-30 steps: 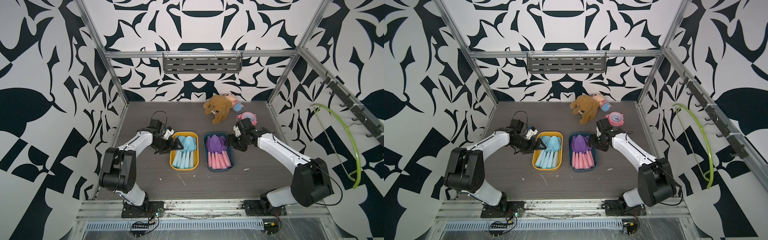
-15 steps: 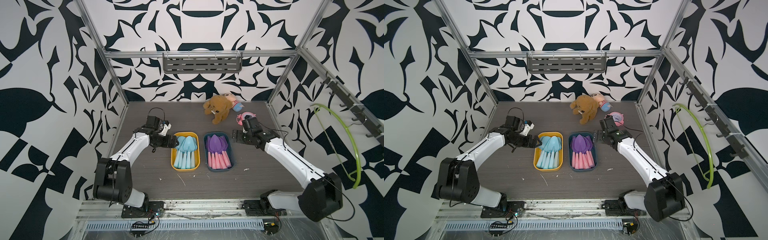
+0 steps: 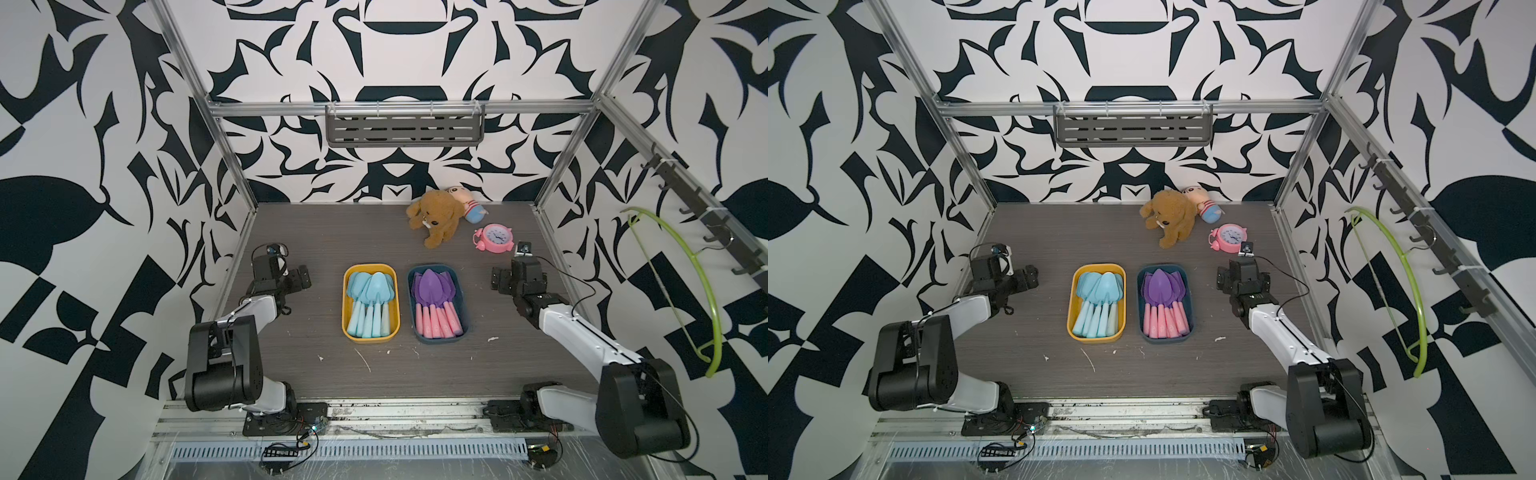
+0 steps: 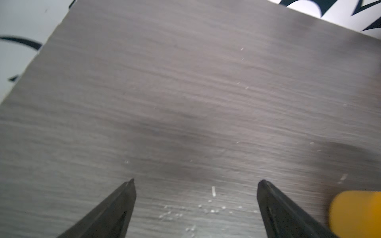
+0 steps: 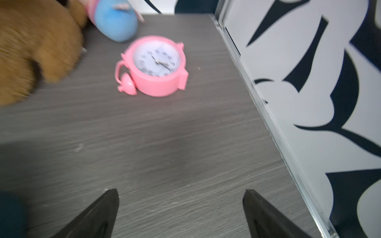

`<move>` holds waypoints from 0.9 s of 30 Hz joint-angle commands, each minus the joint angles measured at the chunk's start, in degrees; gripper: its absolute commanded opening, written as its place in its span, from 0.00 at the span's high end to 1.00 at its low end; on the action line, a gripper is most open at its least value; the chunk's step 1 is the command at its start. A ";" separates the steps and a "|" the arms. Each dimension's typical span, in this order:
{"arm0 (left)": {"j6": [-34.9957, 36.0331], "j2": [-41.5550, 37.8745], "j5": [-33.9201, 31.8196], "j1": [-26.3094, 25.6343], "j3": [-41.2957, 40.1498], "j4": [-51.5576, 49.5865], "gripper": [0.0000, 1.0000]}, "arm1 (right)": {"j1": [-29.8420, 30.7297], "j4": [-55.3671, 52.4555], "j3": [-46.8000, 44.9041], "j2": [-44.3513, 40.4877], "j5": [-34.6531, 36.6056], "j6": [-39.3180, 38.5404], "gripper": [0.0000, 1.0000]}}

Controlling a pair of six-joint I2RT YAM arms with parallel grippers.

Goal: Sort the small shovels by color and place them into the storage box
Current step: Move the storage box to the center of the board, then reset both arms

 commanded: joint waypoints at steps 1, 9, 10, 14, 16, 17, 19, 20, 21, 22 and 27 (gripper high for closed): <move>-0.03 0.24 1.47 -0.01 -1.58 11.66 0.00 | -1.05 13.87 -2.80 2.20 -2.67 -2.18 0.00; 5.53 5.63 -0.61 -6.69 -16.07 46.13 0.01 | -1.36 32.44 -7.98 11.10 -3.92 -4.30 0.00; 5.70 6.20 -1.54 -7.08 -17.47 49.49 0.01 | -1.35 35.30 -8.61 11.94 -3.97 -5.50 0.00; 2.33 3.87 -12.17 -8.05 -11.91 34.34 0.01 | -1.41 36.79 -8.47 14.08 -5.00 -5.29 0.00; 3.47 4.39 -13.95 -9.47 -11.97 35.47 0.01 | -1.44 37.91 -8.91 14.62 -7.44 -6.04 0.00; 3.55 4.22 -13.91 -9.47 -12.05 35.20 0.01 | -1.81 37.98 -8.53 15.70 -10.57 -6.77 0.00; 3.35 4.03 -13.93 -9.44 -11.94 34.73 0.01 | -2.31 37.92 -7.94 16.97 -15.35 -7.77 0.00; 3.34 4.02 -13.96 -9.42 -12.06 35.07 0.01 | -2.71 38.07 -8.72 16.51 -16.40 -8.00 0.00; 3.38 3.97 -13.96 -9.45 -12.07 34.86 0.01 | -2.85 42.32 -10.56 17.87 -18.07 -8.62 0.00; 3.34 3.98 -13.93 -9.47 -12.06 34.92 0.01 | -2.89 46.58 -11.96 18.74 -16.46 -7.64 0.00; 3.30 3.93 -13.97 -9.47 -12.16 35.10 0.01 | -2.84 44.50 -10.87 19.04 -15.26 -7.34 0.00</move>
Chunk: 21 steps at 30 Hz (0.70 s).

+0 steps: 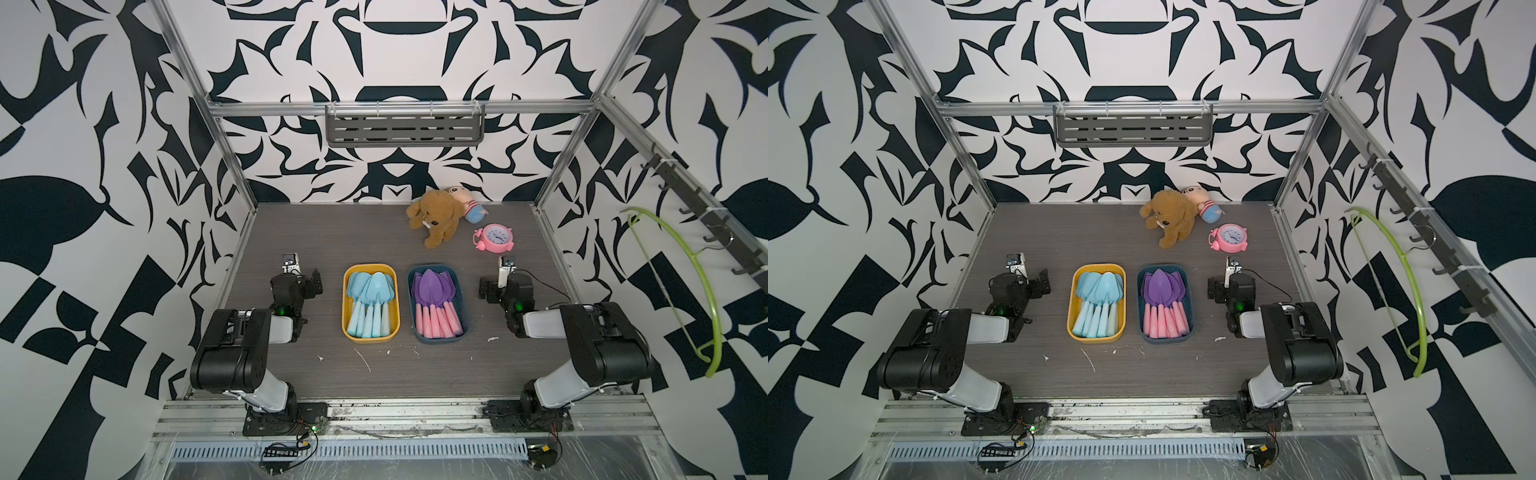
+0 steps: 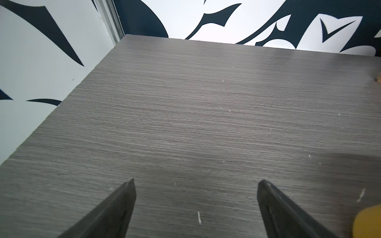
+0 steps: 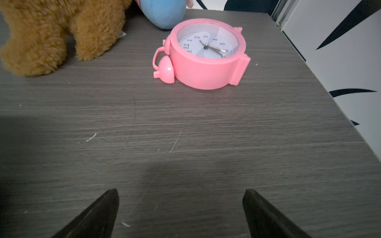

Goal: Sort the small shovels by color and place them into the storage box
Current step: Reset both arms

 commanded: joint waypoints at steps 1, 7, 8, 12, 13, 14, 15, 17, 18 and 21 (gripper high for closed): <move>0.42 -0.43 -0.94 -0.02 0.23 0.88 0.01 | -0.38 4.53 0.67 -0.51 -1.15 -0.23 0.00; 0.23 -0.44 -0.78 0.14 0.24 0.83 0.01 | -1.99 4.52 0.43 -0.72 -3.25 0.71 0.00; 0.23 -0.44 -0.75 0.15 0.23 0.78 0.01 | -2.29 4.64 0.35 -0.80 -3.88 0.90 0.00; 0.23 -0.48 -0.59 0.16 0.23 0.81 0.01 | -2.43 4.56 0.35 -0.89 -4.09 0.84 0.00; 0.23 -0.40 -0.53 0.22 0.24 0.78 0.01 | -2.41 4.54 0.27 -0.93 -4.11 0.78 0.00; 0.30 -0.48 -0.53 0.24 0.23 0.78 0.01 | -2.42 4.55 0.28 -0.91 -4.00 0.76 0.00; 0.23 -0.50 -0.54 0.24 0.23 0.78 0.01 | -2.46 4.54 0.26 -0.87 -4.02 0.82 0.00; 0.22 -0.50 -0.48 0.24 0.25 0.78 0.01 | -2.41 4.62 0.23 -0.87 -4.05 0.81 0.00; 0.23 -0.53 -0.46 0.24 0.23 0.78 0.01 | -2.44 4.63 0.26 -0.93 -4.02 0.80 0.00; 0.19 -0.56 -0.48 0.25 0.23 0.71 0.01 | -2.42 4.63 0.17 -1.03 -4.07 0.82 0.00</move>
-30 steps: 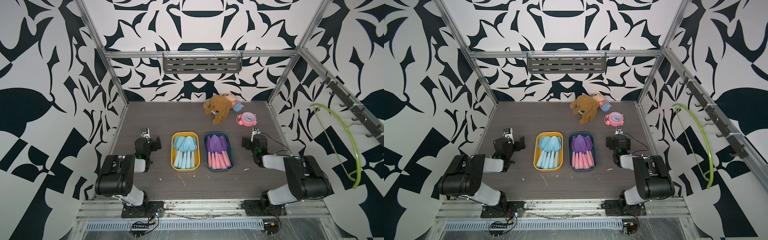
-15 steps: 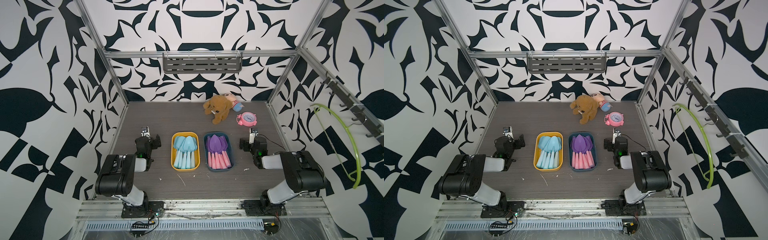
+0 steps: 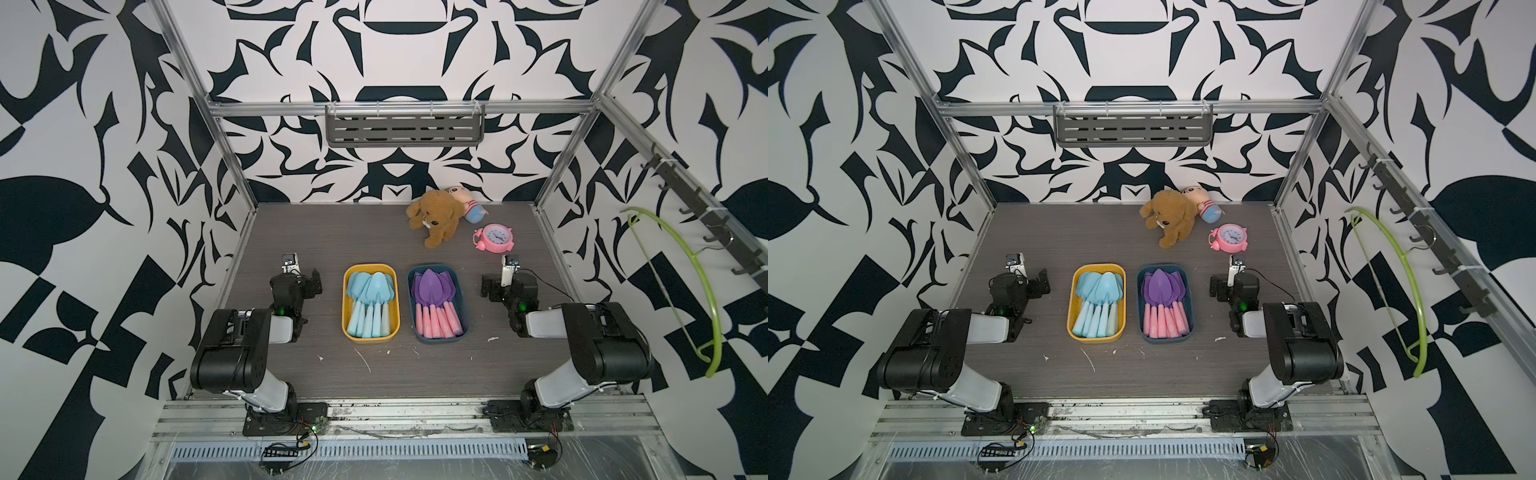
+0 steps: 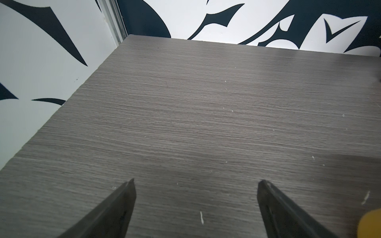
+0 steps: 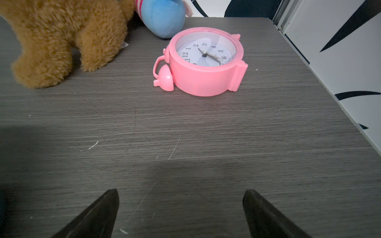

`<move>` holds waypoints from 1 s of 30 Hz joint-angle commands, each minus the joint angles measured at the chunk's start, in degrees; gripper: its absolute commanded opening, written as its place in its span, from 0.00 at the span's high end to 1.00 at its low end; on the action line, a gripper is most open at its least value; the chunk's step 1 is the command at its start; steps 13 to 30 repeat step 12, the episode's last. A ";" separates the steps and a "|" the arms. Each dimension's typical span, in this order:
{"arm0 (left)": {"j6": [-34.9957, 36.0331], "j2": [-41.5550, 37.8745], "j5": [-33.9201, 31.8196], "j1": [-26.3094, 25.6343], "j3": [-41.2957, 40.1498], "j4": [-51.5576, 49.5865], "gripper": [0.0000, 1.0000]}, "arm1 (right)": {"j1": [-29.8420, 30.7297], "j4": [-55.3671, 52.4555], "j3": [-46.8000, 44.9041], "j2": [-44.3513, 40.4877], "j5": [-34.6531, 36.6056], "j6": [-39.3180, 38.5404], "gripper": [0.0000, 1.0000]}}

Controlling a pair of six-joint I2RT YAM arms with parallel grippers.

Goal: Sort the small shovels by color and place them into the storage box
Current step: Reset both arms

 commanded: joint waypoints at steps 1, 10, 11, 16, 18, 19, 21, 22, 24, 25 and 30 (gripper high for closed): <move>0.16 -0.56 -0.06 0.20 0.23 0.77 0.01 | -0.17 2.47 0.10 -1.11 -0.37 0.38 0.00; -0.25 -0.47 2.51 1.47 0.08 1.14 0.01 | -0.16 2.69 0.08 -1.18 -0.32 0.40 0.00; -0.36 -0.50 2.68 1.52 0.00 1.26 0.01 | -0.16 2.73 0.01 -1.28 -0.31 0.38 0.00; -0.39 -0.65 2.53 1.52 0.14 0.77 0.01 | -0.16 2.77 -0.01 -1.29 -0.31 0.43 0.00; -0.39 -0.65 2.53 1.52 0.14 0.77 0.01 | -0.16 2.77 -0.01 -1.29 -0.31 0.43 0.00; -0.39 -0.65 2.53 1.52 0.14 0.77 0.01 | -0.16 2.77 -0.01 -1.29 -0.31 0.43 0.00; -0.39 -0.65 2.53 1.52 0.14 0.77 0.01 | -0.16 2.77 -0.01 -1.29 -0.31 0.43 0.00; -0.39 -0.65 2.53 1.52 0.14 0.77 0.01 | -0.16 2.77 -0.01 -1.29 -0.31 0.43 0.00; -0.39 -0.65 2.53 1.52 0.14 0.77 0.01 | -0.16 2.77 -0.01 -1.29 -0.31 0.43 0.00; -0.39 -0.65 2.53 1.52 0.14 0.77 0.01 | -0.16 2.77 -0.01 -1.29 -0.31 0.43 0.00; -0.39 -0.65 2.53 1.52 0.14 0.77 0.01 | -0.16 2.77 -0.01 -1.29 -0.31 0.43 0.00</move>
